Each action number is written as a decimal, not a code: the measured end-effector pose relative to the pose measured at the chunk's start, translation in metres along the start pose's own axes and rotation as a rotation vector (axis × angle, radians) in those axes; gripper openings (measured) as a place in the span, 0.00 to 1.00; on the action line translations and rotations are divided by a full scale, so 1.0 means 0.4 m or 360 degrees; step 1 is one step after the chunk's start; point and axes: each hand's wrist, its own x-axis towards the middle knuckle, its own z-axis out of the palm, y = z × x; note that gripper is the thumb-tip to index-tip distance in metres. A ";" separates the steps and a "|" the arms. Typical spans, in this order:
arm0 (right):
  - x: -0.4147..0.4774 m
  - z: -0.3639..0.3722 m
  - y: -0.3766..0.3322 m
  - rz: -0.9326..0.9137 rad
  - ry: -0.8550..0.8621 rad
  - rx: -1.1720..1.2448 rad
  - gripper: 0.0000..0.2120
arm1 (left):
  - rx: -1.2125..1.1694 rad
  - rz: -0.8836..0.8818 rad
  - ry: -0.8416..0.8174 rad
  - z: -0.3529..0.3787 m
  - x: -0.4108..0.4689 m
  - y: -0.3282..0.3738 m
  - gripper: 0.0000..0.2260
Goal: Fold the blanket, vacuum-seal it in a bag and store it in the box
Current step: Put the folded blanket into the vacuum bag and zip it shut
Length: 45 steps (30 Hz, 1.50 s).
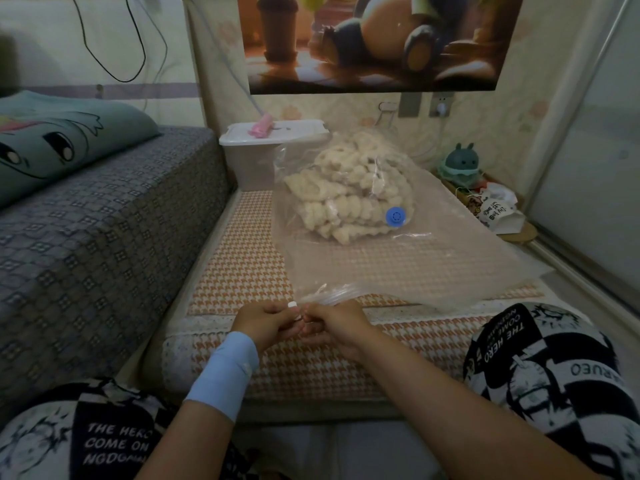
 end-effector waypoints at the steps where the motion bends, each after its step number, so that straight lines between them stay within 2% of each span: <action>1: 0.000 0.000 0.000 -0.0006 -0.0003 -0.0027 0.13 | 0.0026 0.0003 0.0019 0.000 0.003 -0.003 0.11; 4: -0.002 0.003 -0.003 -0.0026 0.0008 -0.0050 0.12 | 0.0013 0.0006 0.0053 0.004 0.008 -0.011 0.12; 6: -0.003 0.002 -0.003 -0.0022 0.0018 -0.0038 0.15 | -0.0042 -0.0017 0.0052 0.008 0.007 -0.014 0.10; 9: -0.012 -0.009 -0.008 0.0040 -0.0098 -0.0076 0.14 | -0.0168 -0.0085 -0.0029 0.004 -0.001 -0.014 0.06; 11: -0.022 -0.011 -0.016 0.0074 -0.0178 -0.0085 0.12 | -0.0116 -0.0129 -0.0107 -0.005 -0.006 -0.010 0.07; 17: -0.018 -0.004 -0.017 -0.0036 0.0069 -0.0085 0.10 | -0.0096 -0.0129 0.0003 0.017 -0.006 -0.010 0.03; 21: -0.008 0.002 0.011 -0.0044 0.0248 -0.0139 0.13 | -0.0141 -0.0117 0.0041 0.031 0.002 -0.031 0.03; 25: -0.013 0.001 -0.005 0.0047 0.0121 -0.0094 0.13 | -0.0223 -0.0150 0.0004 0.024 0.005 -0.025 0.04; 30: -0.001 -0.002 -0.016 0.0032 0.0193 0.0019 0.09 | -0.0267 -0.0137 0.0043 0.032 0.014 -0.017 0.07; 33: -0.005 0.003 -0.014 0.0041 0.0195 0.0024 0.10 | -0.0232 -0.0132 0.0054 0.037 0.019 -0.029 0.06; 38: -0.001 -0.002 0.001 0.0116 0.0147 0.0050 0.10 | -0.0224 -0.0115 0.0006 0.042 0.017 -0.039 0.09; 42: 0.002 -0.015 0.003 0.0125 0.0166 0.0066 0.17 | -0.0253 -0.0133 0.0010 0.038 0.010 -0.028 0.07; 45: 0.004 -0.028 -0.004 0.0131 0.0102 0.0040 0.18 | -0.0208 -0.0153 0.0016 0.033 0.007 -0.026 0.07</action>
